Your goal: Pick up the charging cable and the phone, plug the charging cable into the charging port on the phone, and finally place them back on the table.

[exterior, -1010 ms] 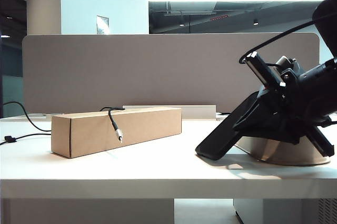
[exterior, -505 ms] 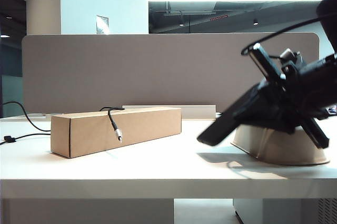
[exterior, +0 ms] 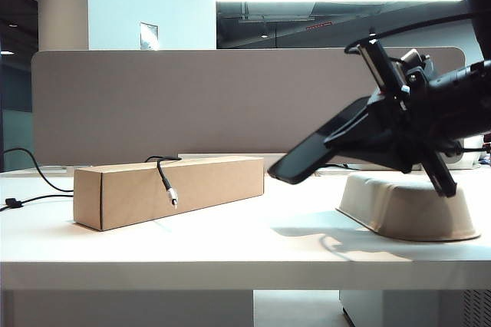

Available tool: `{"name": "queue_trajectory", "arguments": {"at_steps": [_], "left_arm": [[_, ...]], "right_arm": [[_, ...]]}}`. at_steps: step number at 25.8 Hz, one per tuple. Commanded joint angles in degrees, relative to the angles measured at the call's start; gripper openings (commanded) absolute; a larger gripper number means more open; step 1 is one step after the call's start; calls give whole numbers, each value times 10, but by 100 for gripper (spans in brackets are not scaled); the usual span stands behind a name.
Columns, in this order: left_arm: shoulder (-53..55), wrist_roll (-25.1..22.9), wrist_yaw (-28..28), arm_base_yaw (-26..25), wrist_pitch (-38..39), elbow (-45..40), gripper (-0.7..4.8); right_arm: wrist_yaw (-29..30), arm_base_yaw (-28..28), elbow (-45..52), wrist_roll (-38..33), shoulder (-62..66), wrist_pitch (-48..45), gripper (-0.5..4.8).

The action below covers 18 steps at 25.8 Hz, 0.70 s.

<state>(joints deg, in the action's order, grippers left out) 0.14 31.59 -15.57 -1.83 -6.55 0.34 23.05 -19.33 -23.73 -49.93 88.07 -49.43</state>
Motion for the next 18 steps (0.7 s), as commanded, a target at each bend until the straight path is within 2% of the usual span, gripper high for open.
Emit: {"name": "queue_trajectory", "arguments": {"at_steps": [1,6,11,18], "left_arm": [[1,5,-12,23,16,21,-6],[3,3,-9,59,40,52,-6],[52,3,-28,67,48,88,-6],[223,-4,-79,67,47,173,-6]], "right_arm": [[14,0,-5,7,-6,-38,-8],[24,0,-5,7,-6,-38,-8],[28,0,-5,22,-6,-40,-8],[28,0,-5,30,-6,-40,-8]]}}
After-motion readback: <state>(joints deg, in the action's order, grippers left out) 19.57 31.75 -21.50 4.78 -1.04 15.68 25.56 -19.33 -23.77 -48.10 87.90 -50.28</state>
